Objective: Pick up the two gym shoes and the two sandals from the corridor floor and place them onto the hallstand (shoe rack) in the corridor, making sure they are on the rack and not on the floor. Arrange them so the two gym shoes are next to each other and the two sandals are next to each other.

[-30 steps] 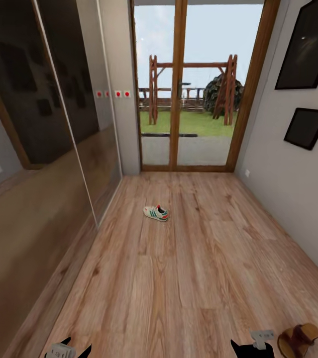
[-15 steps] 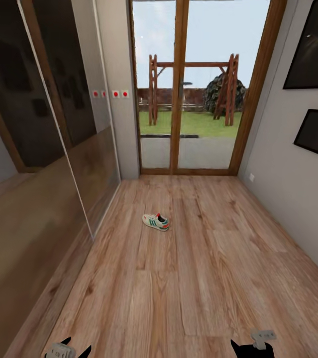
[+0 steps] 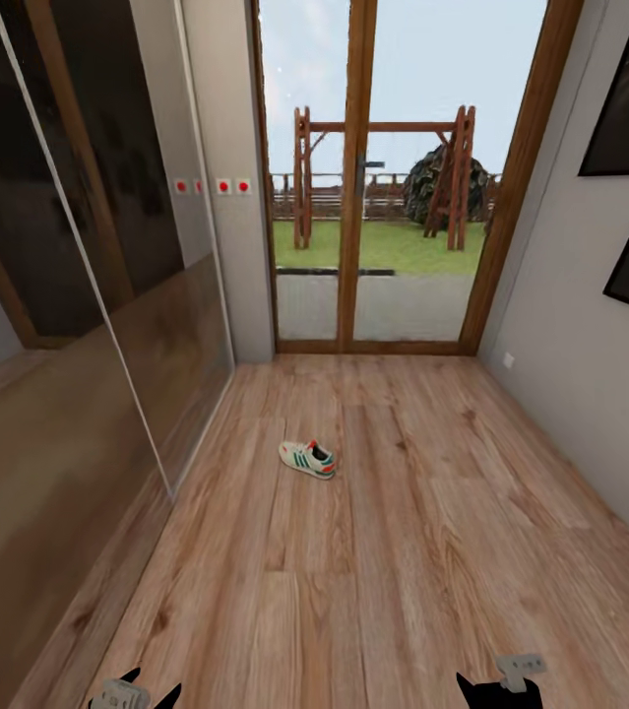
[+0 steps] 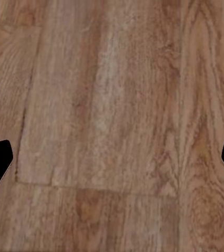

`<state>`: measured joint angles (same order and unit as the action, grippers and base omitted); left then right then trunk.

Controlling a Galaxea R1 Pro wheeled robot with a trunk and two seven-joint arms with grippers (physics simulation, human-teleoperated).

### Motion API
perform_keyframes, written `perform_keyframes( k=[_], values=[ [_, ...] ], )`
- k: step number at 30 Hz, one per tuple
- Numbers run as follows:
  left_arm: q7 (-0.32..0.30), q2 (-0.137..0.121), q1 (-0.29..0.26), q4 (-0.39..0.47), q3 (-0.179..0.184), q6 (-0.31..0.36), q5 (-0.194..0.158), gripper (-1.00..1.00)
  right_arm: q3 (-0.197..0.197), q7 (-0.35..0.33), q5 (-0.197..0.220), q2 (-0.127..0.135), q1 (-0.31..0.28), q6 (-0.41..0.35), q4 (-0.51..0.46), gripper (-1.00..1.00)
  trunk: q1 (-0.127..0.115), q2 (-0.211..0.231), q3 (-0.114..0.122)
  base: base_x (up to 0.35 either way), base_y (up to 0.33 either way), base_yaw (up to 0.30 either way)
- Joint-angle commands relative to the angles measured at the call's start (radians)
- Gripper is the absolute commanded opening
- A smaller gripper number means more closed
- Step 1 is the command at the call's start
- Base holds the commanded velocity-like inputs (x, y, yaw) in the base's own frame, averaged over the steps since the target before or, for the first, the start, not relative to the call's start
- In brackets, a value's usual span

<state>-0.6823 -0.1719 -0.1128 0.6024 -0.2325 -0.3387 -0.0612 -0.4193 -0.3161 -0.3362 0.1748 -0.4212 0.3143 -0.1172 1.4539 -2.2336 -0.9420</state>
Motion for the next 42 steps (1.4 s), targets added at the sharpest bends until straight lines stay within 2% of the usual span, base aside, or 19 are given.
perform_keyframes(
  k=[1, 31, 42],
  values=[
    [-0.008, 0.0, -0.001, -0.001, -0.002, 0.001, -0.006, 1.0, -0.009, -0.005, -0.007, 0.0, -0.001, 0.003, 0.001, 1.0, 0.0, 0.0, -0.001, 0.337, 0.0, 0.0],
    [-0.008, 0.0, -0.001, -0.001, -0.002, 0.001, -0.006, 1.0, -0.009, -0.005, -0.007, 0.0, -0.001, 0.002, 0.001, 1.0, 0.0, 0.0, -0.001, 0.337, 0.0, 0.0],
    [-0.008, 0.0, -0.001, -0.001, -0.002, 0.001, -0.006, 1.0, -0.009, -0.005, -0.007, 0.0, -0.001, 0.002, 0.001, 1.0, 0.0, 0.0, -0.001, 0.305, -0.108, 0.0]
  ],
)
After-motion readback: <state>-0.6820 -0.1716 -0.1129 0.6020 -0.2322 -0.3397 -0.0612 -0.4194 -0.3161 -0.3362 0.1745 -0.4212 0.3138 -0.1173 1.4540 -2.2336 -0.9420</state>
